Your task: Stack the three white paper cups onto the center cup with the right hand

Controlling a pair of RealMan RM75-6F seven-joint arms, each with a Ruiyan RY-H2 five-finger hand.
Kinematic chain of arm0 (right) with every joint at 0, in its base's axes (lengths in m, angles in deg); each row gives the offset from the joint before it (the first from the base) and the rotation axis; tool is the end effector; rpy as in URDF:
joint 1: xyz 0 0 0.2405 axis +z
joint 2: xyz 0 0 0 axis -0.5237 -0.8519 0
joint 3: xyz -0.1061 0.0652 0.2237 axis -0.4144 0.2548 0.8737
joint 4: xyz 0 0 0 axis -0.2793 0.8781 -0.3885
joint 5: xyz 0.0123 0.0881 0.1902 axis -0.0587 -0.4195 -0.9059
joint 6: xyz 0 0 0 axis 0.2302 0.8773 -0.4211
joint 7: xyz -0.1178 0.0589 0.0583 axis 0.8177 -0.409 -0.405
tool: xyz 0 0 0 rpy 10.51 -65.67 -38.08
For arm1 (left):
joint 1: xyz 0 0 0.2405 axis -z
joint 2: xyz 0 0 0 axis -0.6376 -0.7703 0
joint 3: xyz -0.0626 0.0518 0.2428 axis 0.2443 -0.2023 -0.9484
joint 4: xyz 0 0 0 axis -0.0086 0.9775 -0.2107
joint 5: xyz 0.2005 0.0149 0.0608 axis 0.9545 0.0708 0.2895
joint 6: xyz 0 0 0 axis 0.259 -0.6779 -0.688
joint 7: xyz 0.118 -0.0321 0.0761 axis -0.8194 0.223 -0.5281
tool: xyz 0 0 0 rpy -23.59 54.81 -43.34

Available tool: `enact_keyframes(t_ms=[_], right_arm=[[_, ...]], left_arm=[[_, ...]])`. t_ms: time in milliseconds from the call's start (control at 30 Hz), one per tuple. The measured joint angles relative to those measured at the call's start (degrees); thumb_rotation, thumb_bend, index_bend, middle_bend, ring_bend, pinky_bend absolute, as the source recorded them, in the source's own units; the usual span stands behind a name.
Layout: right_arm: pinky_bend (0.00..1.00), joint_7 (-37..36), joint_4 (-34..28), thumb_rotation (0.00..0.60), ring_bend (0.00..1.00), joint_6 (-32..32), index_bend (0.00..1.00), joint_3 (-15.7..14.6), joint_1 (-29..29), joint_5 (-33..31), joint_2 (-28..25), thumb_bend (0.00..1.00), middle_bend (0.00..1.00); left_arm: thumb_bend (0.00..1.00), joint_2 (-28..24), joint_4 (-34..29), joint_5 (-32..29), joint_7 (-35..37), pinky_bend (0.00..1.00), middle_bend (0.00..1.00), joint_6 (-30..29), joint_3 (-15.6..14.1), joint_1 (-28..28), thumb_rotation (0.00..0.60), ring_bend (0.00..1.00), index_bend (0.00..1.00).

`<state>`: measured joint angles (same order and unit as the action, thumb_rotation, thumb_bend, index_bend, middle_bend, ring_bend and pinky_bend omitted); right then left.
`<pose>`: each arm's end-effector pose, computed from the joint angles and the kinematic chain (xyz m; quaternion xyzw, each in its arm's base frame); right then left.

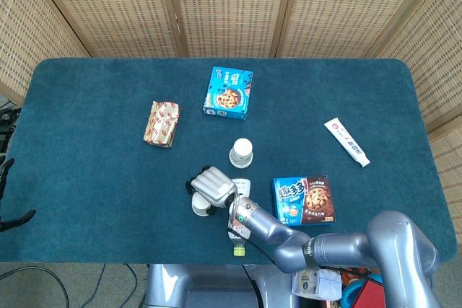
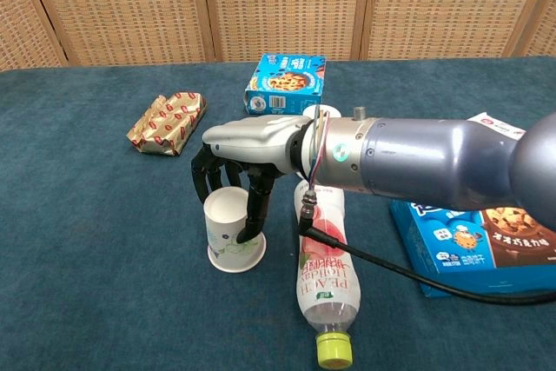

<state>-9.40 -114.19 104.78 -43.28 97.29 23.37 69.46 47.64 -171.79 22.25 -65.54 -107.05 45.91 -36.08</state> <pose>-0.0026 -0.3236 -0.0965 0.8415 -0.3348 0.3558 0.2306 -0.3479 0.1795 0.1678 -0.5571 -0.4060 -0.3671 0.6245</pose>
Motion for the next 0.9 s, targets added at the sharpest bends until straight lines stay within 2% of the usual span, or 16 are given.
enact_keyframes(t_ms=[433, 700, 900], right_arm=[[0.33, -0.99, -2.47, 0.600, 0.46, 1.96, 0.46, 1.43, -0.99, 1.45, -1.26, 0.35, 0.54], [0.33, -1.44, -9.27, 0.600, 0.46, 7.13, 0.46, 5.59, -2.92, 2.61, -9.26, 0.35, 0.54], [0.33, -0.06, -11.10, 0.600, 0.46, 10.12, 0.46, 7.92, -4.85, -0.70, -16.42, 0.35, 0.54]], left_arm=[[0.11, -0.06, 0.02, 0.09, 0.17, 0.00, 0.00, 0.11, -0.12, 0.01, 0.600, 0.00, 0.00], [0.11, 0.08, 0.13, 0.23, 0.10, 0.00, 0.00, 0.68, -0.31, 0.27, 0.600, 0.00, 0.00], [0.11, 0.23, -0.18, 0.74, -0.67, 0.00, 0.00, 0.49, -0.56, 0.33, 0.600, 0.00, 0.00]])
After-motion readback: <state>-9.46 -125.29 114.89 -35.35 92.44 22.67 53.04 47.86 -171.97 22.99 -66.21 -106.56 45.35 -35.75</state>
